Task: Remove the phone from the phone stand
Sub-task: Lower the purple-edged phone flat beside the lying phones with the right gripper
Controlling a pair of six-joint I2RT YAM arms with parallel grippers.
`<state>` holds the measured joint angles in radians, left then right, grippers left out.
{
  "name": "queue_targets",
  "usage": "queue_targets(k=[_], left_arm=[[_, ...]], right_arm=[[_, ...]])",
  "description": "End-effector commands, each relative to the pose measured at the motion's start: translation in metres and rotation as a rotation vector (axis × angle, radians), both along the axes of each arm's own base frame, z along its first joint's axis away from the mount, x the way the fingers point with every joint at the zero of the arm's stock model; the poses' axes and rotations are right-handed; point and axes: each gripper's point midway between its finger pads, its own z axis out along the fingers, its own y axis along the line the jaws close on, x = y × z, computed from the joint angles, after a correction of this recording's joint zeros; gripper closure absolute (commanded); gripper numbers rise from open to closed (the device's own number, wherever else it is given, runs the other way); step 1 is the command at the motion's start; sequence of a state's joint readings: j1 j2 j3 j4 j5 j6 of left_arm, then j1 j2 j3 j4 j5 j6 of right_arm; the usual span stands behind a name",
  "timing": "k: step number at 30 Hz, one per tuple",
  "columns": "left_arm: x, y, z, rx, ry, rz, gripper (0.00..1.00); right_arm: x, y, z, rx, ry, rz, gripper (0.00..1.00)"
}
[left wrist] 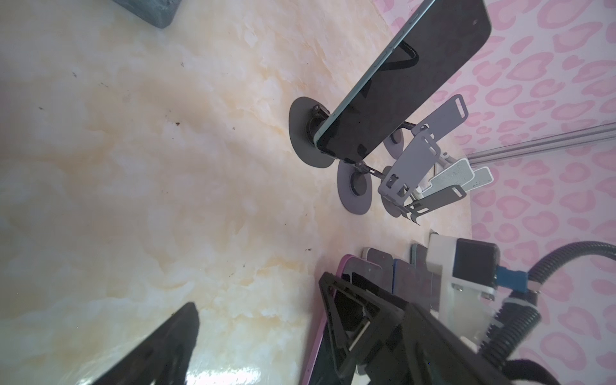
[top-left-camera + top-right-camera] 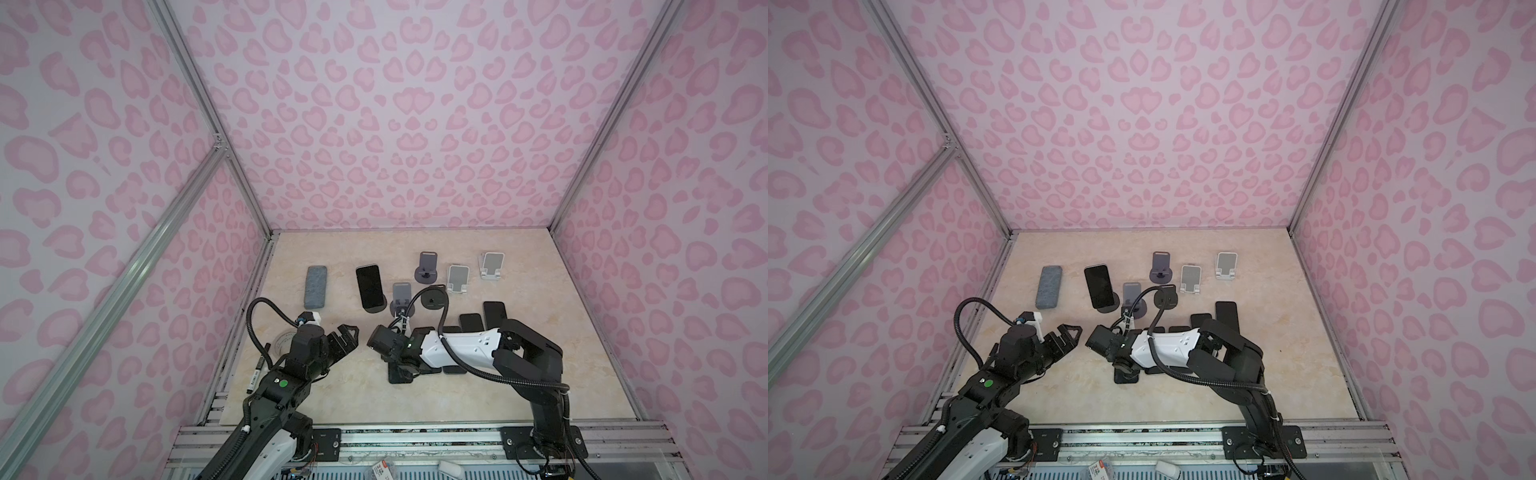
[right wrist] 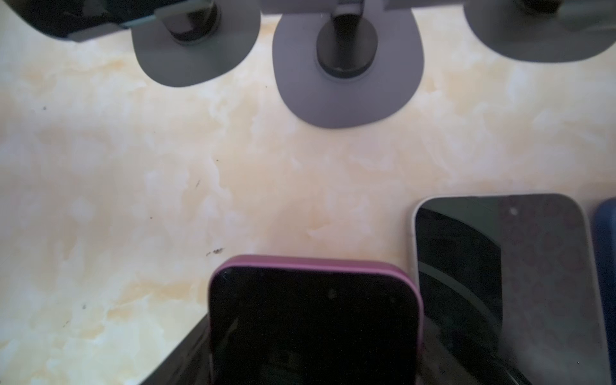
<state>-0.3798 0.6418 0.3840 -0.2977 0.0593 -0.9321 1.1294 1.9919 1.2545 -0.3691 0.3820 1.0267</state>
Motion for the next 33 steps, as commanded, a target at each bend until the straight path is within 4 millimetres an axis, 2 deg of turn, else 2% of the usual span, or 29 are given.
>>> queue_targets(k=[1,16,33], left_arm=[[0.007,-0.001,0.011,-0.002,-0.042,0.0,0.02],[0.012,-0.004,0.008,0.016,-0.018,-0.014,0.01],[0.013,-0.005,0.006,0.02,-0.013,-0.018,0.01]], right_arm=[[0.002,-0.003,-0.004,-0.026,-0.002,0.004,0.32],[0.011,-0.003,-0.022,-0.026,0.052,-0.008,0.29],[0.006,0.002,-0.026,-0.007,0.095,0.016,0.25]])
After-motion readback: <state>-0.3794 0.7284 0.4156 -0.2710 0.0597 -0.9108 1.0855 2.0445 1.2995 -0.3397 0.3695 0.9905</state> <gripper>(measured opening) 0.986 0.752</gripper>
